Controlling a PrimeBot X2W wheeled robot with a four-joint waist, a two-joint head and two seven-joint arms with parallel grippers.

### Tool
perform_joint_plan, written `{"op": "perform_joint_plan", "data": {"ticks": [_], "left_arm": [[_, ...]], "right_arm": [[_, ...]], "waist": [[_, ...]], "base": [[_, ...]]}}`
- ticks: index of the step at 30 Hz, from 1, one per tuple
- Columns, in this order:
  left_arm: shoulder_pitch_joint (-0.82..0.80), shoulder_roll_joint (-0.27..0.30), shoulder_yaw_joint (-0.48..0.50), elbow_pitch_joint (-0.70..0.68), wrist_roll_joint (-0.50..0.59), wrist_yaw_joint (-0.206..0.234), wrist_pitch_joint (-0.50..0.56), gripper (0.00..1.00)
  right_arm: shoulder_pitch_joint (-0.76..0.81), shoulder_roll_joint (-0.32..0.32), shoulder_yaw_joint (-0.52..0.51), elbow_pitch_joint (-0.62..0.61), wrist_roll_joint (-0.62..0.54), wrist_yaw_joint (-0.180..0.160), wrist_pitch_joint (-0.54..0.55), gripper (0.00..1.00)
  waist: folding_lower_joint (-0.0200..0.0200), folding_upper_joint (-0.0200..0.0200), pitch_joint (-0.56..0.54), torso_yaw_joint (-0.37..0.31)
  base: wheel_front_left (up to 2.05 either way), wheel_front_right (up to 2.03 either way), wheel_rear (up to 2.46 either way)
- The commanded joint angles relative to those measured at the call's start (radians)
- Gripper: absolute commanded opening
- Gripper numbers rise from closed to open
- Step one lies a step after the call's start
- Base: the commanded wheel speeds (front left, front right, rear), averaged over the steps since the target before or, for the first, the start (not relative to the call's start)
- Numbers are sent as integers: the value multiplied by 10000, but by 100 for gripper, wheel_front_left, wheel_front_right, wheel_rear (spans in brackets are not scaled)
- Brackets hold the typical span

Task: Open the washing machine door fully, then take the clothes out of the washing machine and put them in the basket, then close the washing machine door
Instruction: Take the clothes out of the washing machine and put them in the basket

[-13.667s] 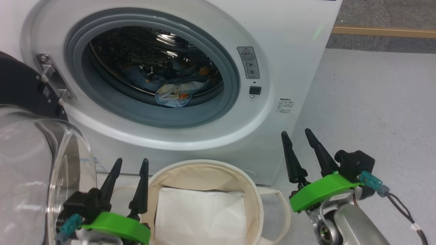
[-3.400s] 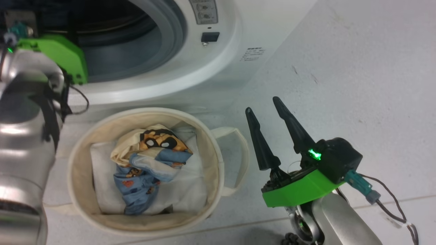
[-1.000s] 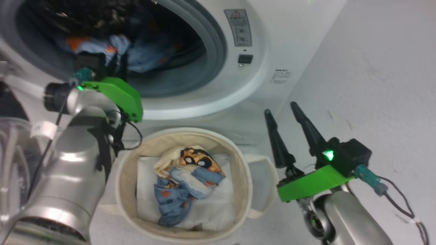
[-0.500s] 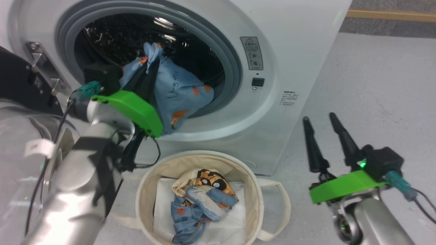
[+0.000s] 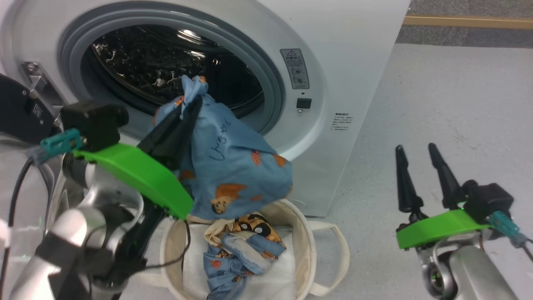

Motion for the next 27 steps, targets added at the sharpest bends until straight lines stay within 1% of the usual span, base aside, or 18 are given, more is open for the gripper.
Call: {"op": "perform_joint_plan", "data": {"ticks": [1, 4, 7, 10, 12, 13, 16, 19, 22, 27], "left_arm": [[-342, 418, 569, -687, 2, 93, 156, 0], [-178, 479, 556, -1359, -75, 297, 467, 0], [67, 541, 429, -1560, -86, 446, 735, 0], [490, 548, 254, -1332, 5, 518, 700, 0], [999, 373, 127, -784, 24, 526, 326, 0], [999, 373, 127, -784, 24, 526, 326, 0], [1454, 125, -38, 111, 16, 367, -223, 0], [1690, -128, -309, 1270, 135, 26, -887, 0], [1663, -420, -517, 2713, 321, -348, -1705, 0], [1250, -979, -953, 5535, 759, -902, -2986, 0]], "right_arm": [[-83, 19, 274, -288, -43, 40, 52, 100], [-79, 44, 536, -247, 3, 40, 111, 100], [-90, 37, 678, -230, 41, 40, 117, 100], [-128, 38, 712, -219, 55, 40, 111, 100], [-189, 51, 671, -255, 49, 40, 95, 100], [-189, 51, 671, -255, 49, 40, 95, 100], [-241, 41, 597, -310, -2, 40, 82, 100], [-282, 33, 538, -376, -52, 40, 80, 100], [-332, 37, 553, -449, -92, 40, 99, 100], [-409, 50, 574, -520, -109, 40, 117, 100]], "waist": [[1, -1, 3, -6], [1, -1, -28, 12], [1, -1, -11, 15], [1, -1, 69, -31], [1, -1, 217, -120], [1, -1, 217, -120], [1, -1, 350, -226], [1, -1, 471, -327], [1, -1, 601, -440], [1, -1, 803, -646]], "base": [[0, 0, 0], [0, 0, 0], [0, 0, 0], [0, 0, 0], [0, 0, 0], [0, 0, 0], [0, 0, 0], [0, 0, 0], [0, 0, 0], [0, 0, 0]]}}
